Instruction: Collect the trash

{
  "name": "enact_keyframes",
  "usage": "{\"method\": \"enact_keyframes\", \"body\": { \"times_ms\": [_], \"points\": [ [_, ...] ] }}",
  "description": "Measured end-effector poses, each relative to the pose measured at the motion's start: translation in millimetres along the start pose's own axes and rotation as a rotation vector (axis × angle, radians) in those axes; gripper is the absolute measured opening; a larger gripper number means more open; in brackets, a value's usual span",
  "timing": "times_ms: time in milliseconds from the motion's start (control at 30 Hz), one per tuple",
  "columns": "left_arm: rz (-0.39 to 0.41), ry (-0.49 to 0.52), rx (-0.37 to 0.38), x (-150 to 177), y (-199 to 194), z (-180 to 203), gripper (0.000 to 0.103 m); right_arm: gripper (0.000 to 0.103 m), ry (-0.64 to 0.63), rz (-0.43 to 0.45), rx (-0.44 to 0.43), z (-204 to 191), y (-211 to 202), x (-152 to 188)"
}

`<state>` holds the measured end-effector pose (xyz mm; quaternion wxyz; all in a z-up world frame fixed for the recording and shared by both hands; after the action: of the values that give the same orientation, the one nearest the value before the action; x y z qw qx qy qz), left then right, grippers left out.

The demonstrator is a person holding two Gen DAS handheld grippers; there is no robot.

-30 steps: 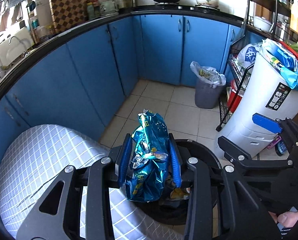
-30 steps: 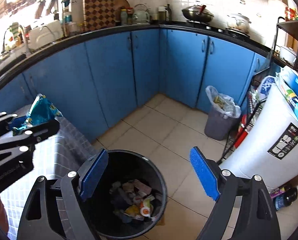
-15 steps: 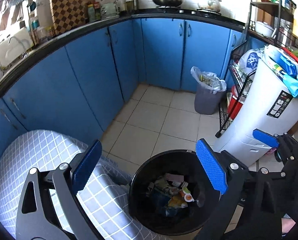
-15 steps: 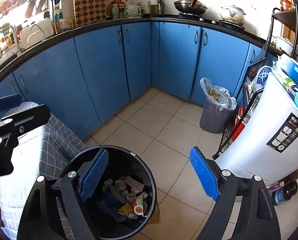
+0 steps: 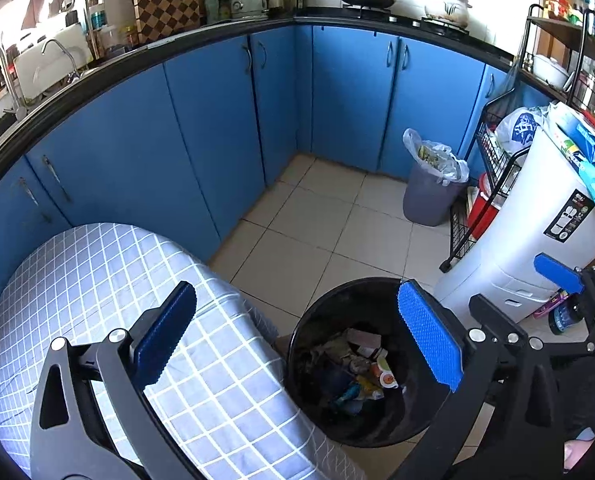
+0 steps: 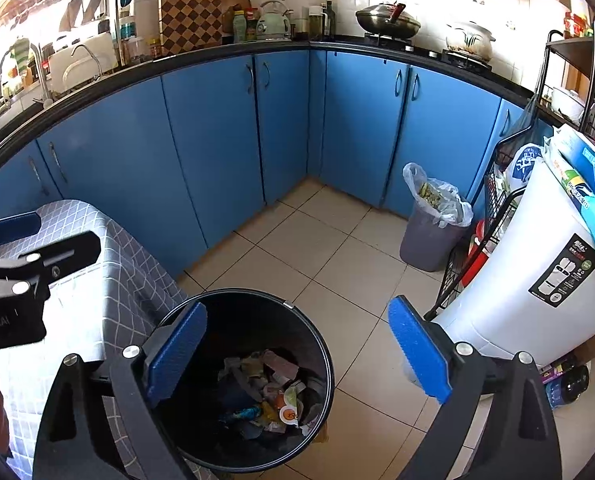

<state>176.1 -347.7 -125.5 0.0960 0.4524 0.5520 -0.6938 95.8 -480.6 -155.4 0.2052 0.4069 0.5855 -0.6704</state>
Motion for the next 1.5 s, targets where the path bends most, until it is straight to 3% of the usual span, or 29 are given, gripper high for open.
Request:
{"method": "enact_keyframes", "body": {
  "times_ms": [867, 1267, 1500],
  "points": [
    [-0.012, 0.032, 0.005, 7, -4, 9, 0.1, 0.09, 0.003, 0.001, -0.01, 2, -6, 2],
    [-0.027, 0.043, 0.049, 10, -4, 12, 0.1, 0.09, 0.003, 0.0, -0.013, 4, -4, 2],
    [-0.029, 0.064, 0.019, 12, -5, 14, 0.1, 0.09, 0.004, -0.002, -0.014, 3, -2, 2]
  ]
}}
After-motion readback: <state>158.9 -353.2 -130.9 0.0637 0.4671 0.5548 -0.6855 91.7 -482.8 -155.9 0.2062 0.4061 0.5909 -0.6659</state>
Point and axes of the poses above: each gripper's, at about its wrist camera, not at the fingertips, and y roughly the way its jaws point, z to its right, x to its underside, the point moved 4 cm from there along y, roughly the way its jaws point, and after that the axes turned 6 degrees about z, right-handed, at the moved point
